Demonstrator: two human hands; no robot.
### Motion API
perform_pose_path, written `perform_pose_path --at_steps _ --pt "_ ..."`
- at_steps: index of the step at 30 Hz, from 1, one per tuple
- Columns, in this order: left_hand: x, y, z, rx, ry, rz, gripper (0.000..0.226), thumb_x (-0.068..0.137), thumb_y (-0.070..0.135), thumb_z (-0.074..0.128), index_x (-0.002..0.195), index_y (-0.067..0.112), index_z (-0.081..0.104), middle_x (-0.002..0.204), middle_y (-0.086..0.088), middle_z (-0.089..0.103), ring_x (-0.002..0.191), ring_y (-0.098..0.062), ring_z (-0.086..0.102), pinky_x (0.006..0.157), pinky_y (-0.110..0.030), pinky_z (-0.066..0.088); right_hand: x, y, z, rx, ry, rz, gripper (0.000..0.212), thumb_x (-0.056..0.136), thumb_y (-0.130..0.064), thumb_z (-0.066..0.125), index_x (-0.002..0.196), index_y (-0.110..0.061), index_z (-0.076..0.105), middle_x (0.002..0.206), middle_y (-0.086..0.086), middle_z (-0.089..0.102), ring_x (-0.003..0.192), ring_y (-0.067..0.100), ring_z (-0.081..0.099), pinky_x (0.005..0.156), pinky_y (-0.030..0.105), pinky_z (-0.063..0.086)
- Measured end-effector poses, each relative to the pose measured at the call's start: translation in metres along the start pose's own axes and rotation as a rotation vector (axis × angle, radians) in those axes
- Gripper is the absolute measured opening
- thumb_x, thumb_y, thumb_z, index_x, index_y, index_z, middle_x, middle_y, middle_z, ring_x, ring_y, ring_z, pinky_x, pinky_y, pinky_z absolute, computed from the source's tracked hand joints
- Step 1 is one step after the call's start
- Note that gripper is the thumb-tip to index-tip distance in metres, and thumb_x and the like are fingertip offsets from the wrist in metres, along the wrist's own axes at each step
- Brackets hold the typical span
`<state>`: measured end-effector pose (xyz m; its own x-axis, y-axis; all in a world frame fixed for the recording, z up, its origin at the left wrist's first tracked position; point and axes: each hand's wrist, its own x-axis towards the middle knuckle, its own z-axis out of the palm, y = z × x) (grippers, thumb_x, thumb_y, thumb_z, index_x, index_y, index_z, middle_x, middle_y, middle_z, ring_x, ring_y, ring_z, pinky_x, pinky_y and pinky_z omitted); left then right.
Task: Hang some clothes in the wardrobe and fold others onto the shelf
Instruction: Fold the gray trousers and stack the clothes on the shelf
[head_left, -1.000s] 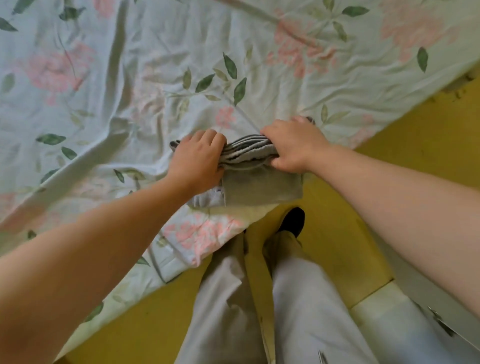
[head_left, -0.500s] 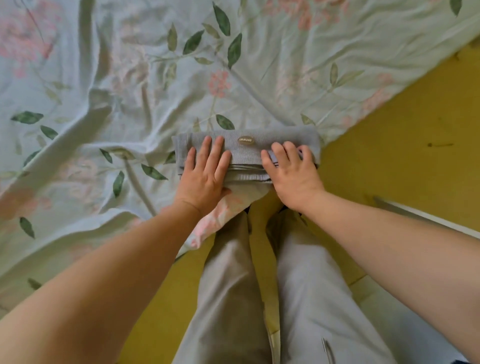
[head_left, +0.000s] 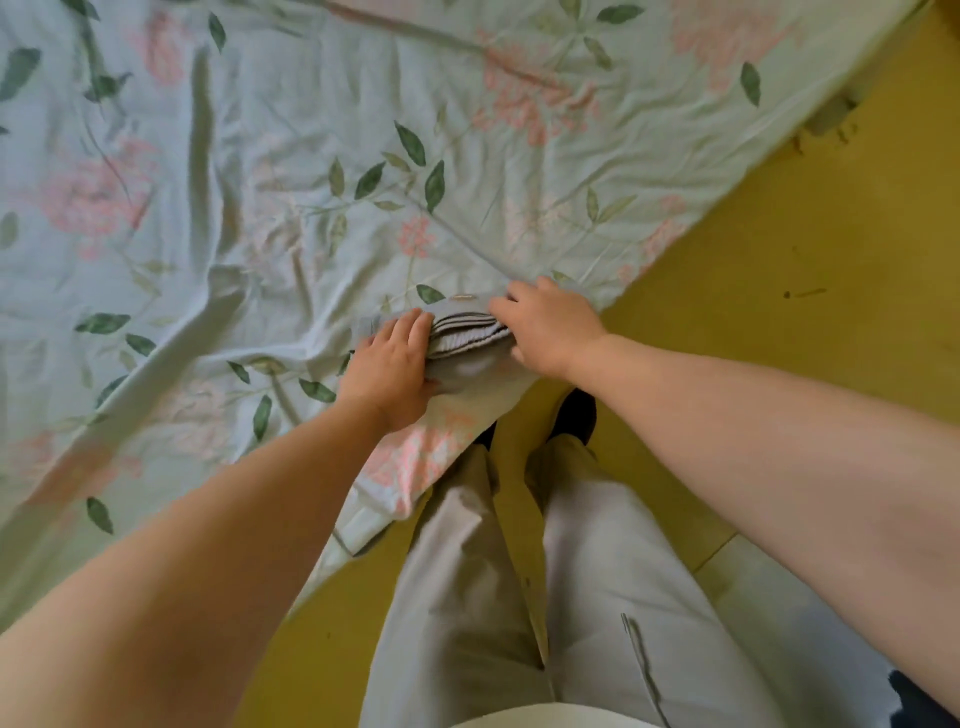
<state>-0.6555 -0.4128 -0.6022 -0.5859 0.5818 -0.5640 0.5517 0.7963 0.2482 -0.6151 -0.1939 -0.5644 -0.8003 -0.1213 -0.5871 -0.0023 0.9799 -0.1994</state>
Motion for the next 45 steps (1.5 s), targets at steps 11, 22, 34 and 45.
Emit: perform_pose_path --at_steps 11,22,34,45 --pt "-0.083 0.095 -0.137 -0.014 -0.009 0.113 0.102 0.076 0.032 0.074 0.154 0.019 0.009 0.147 -0.006 0.038 0.130 -0.029 0.044 0.108 -0.041 0.037 -0.140 -0.009 -0.164 -0.039 -0.004 0.114 0.018 0.086 -0.038 0.053 0.100 -0.027 0.058 0.107 0.000 0.060 0.098 0.027 0.061 0.065 0.033 0.038" --pt "-0.091 0.287 -0.353 0.260 0.444 0.796 0.061 0.080 0.017 0.062 0.138 0.024 0.044 0.129 -0.002 0.056 0.113 -0.028 0.053 0.094 -0.040 0.045 -0.388 0.032 -0.263 0.248 0.560 0.723 0.006 0.093 -0.033 0.044 0.094 -0.033 0.050 0.095 -0.006 0.050 0.085 0.021 0.050 0.063 0.033 0.038" --pt "-0.249 0.551 -0.458 0.211 0.945 1.510 0.064 0.060 0.005 0.065 0.122 0.016 0.058 0.105 -0.005 0.063 0.093 -0.034 0.059 0.074 -0.041 0.044 -0.678 -0.012 -0.289 -0.068 1.099 1.326 0.051 0.089 -0.029 0.054 0.139 -0.038 0.049 0.121 -0.010 0.053 0.116 0.018 0.047 0.077 0.034 0.046" --pt "-0.428 0.748 -0.436 -0.047 1.066 1.996 0.060 0.065 0.005 0.056 0.124 0.015 0.057 0.108 -0.007 0.060 0.093 -0.034 0.054 0.075 -0.041 0.040 -0.884 -0.084 -0.256 -0.520 1.196 1.857 0.051 0.082 -0.022 0.064 0.132 -0.027 0.060 0.114 -0.005 0.059 0.107 0.022 0.052 0.070 0.032 0.038"
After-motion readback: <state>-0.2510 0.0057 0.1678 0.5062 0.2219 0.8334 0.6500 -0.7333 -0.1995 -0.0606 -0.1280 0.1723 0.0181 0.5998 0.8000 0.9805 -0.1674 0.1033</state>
